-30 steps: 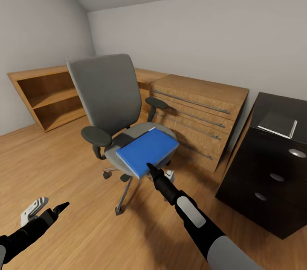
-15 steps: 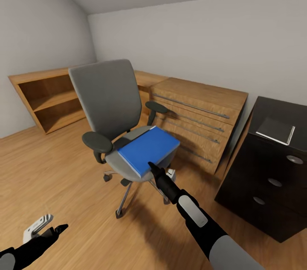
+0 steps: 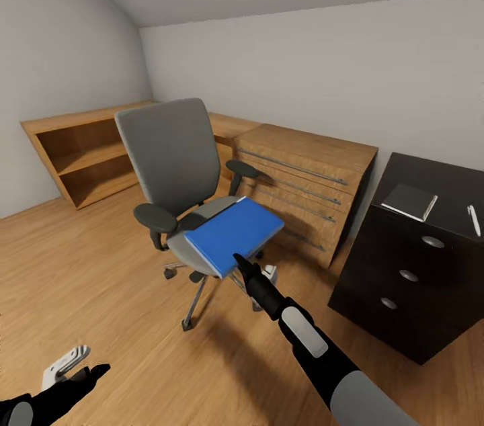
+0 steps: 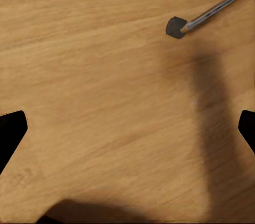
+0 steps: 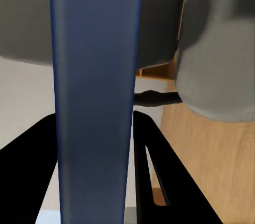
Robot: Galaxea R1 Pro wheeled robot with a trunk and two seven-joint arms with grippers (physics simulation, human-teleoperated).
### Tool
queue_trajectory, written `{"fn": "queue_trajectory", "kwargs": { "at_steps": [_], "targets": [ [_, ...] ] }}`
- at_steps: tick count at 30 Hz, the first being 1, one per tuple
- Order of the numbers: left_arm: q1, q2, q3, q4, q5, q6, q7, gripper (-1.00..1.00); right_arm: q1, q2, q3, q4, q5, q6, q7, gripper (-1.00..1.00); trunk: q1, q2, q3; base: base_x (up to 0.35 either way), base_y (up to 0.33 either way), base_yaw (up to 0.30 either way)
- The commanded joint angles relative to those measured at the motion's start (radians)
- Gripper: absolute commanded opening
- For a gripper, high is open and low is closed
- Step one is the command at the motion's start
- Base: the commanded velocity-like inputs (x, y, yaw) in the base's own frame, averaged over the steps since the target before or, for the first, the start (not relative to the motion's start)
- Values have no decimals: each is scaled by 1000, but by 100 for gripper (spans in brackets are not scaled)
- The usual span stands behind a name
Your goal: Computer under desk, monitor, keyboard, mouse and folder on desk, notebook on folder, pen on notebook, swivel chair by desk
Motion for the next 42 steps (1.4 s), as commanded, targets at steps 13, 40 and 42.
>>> {"fn": "queue_trajectory", "kwargs": {
  "at_steps": [13,40,42],
  "targets": [
    [-1,-3,-185,180,-89,-195,-5,100,-1,-129,5,-188,-9,-7,-229,-100,-50,91,40,-11,-4,0],
    [-1,-4,-165,337,-88,-382,-2,100,111,-379,-10,-716,217,218,-416,-100,-154,280,125,0,0,0],
    [-1,-5,-168,385,-88,-450,-2,100,118,-381,-11,-711,221,220,-391,-100,-161,294,131,0,0,0]
  ]
}}
